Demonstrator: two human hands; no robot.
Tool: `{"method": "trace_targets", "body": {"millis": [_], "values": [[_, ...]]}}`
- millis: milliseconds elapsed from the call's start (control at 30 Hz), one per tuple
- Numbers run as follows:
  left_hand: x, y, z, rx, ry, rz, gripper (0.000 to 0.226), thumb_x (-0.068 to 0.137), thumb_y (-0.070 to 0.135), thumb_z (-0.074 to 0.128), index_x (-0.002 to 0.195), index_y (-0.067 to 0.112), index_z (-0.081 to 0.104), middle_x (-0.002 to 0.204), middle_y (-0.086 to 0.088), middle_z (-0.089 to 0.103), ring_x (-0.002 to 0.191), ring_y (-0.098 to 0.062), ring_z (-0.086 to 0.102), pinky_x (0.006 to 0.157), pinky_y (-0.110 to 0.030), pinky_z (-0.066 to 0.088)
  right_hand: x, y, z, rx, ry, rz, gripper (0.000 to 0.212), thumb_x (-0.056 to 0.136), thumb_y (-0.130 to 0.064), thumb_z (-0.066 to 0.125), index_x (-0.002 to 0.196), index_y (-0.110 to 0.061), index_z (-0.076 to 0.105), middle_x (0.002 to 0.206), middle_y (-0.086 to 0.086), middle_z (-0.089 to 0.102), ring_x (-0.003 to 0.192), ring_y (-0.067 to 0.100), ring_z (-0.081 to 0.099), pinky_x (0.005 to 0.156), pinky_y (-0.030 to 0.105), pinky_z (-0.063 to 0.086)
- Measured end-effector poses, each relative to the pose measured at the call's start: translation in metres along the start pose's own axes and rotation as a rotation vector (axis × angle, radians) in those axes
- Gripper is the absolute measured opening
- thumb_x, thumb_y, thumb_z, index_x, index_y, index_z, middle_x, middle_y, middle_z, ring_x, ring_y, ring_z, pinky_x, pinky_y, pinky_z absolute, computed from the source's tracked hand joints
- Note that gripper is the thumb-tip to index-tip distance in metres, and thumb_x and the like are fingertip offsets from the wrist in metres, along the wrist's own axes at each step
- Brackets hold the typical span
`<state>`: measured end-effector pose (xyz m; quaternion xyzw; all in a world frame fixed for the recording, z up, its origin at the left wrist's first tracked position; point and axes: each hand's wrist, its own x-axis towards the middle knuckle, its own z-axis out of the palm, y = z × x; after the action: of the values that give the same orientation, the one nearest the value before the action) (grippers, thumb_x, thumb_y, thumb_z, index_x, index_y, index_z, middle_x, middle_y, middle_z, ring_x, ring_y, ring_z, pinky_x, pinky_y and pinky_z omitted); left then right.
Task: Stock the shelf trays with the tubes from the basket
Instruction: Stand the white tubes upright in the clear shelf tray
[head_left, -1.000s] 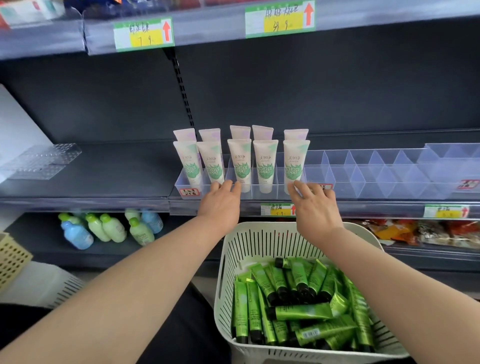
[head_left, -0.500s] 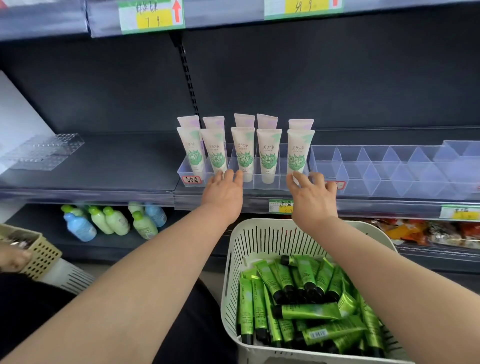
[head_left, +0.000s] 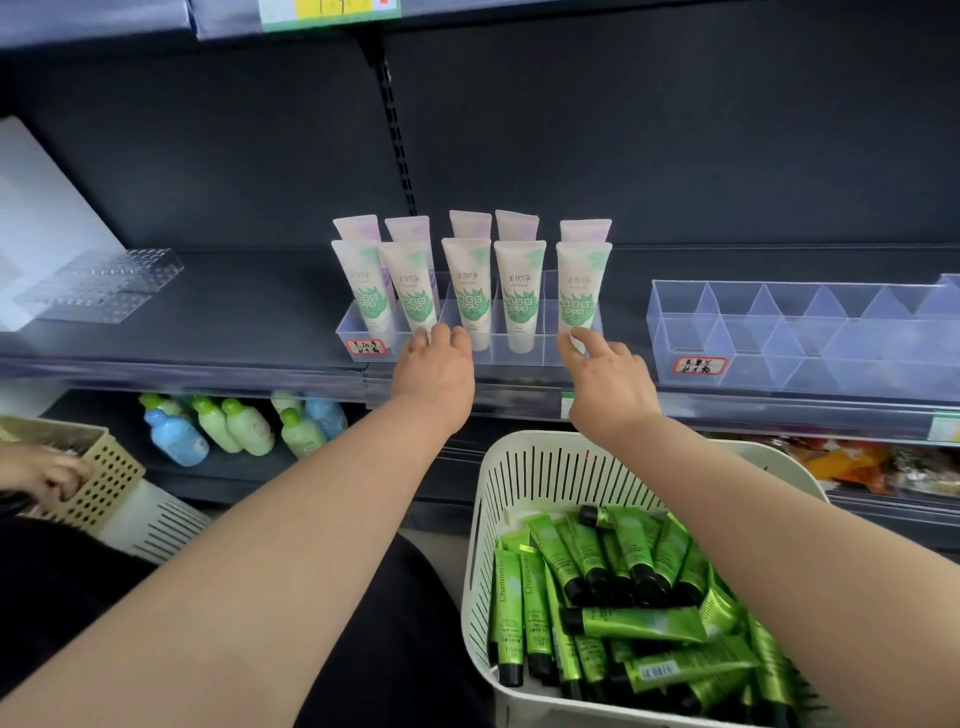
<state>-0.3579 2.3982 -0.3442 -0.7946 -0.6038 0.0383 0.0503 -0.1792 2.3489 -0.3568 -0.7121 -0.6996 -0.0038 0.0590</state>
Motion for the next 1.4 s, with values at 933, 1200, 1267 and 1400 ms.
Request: {"method": "trace_targets", "body": {"millis": [933, 1200, 1267, 1400], "values": [[-0.011, 0.003, -0.004, -0.179, 0.004, -0.001, 0.066, 0.094, 0.043, 0.055, 0.144, 0.008, 0.028, 0.146, -0.009, 0.032, 0.135, -0.028, 0.032, 0.107, -0.039, 0.034, 0.007, -0.008, 0.0, 0.029, 0.015, -0.042, 0.073, 0.09, -0.015, 0.055, 0.15, -0.02, 0.014, 0.158, -0.001, 0.012, 0.143, 0.022, 0.017, 0.106, 0.042, 0.03], [-0.01, 0.112, -0.033, -0.263, 0.071, 0.251, 0.063, 0.095, 0.038, 0.055, 0.146, 0.012, 0.027, 0.151, -0.007, 0.027, 0.139, -0.026, 0.028, 0.11, -0.037, 0.03, -0.046, 0.088, -0.016, -0.044, 0.072, 0.183, 0.067, 0.093, -0.023, 0.049, 0.15, -0.017, 0.015, 0.158, 0.001, 0.011, 0.146, 0.02, 0.007, 0.11, 0.041, 0.025], [-0.011, 0.141, -0.035, -0.266, 0.095, 0.312, 0.068, 0.095, 0.037, 0.056, 0.149, 0.013, 0.022, 0.155, -0.007, 0.022, 0.143, -0.026, 0.022, 0.114, -0.037, 0.024, -0.057, 0.115, -0.017, -0.08, 0.079, 0.231, 0.068, 0.094, -0.026, 0.048, 0.151, -0.016, 0.012, 0.159, 0.002, 0.009, 0.147, 0.021, 0.003, 0.112, 0.042, 0.022], [-0.003, 0.185, -0.032, -0.291, 0.13, 0.336, 0.072, 0.095, 0.038, 0.056, 0.151, 0.013, 0.019, 0.157, -0.005, 0.016, 0.146, -0.024, 0.014, 0.116, -0.036, 0.019, -0.064, 0.152, -0.015, -0.114, 0.033, 0.264, 0.071, 0.095, -0.029, 0.045, 0.152, -0.014, 0.004, 0.16, 0.003, 0.002, 0.147, 0.021, -0.004, 0.115, 0.044, 0.017]]}}
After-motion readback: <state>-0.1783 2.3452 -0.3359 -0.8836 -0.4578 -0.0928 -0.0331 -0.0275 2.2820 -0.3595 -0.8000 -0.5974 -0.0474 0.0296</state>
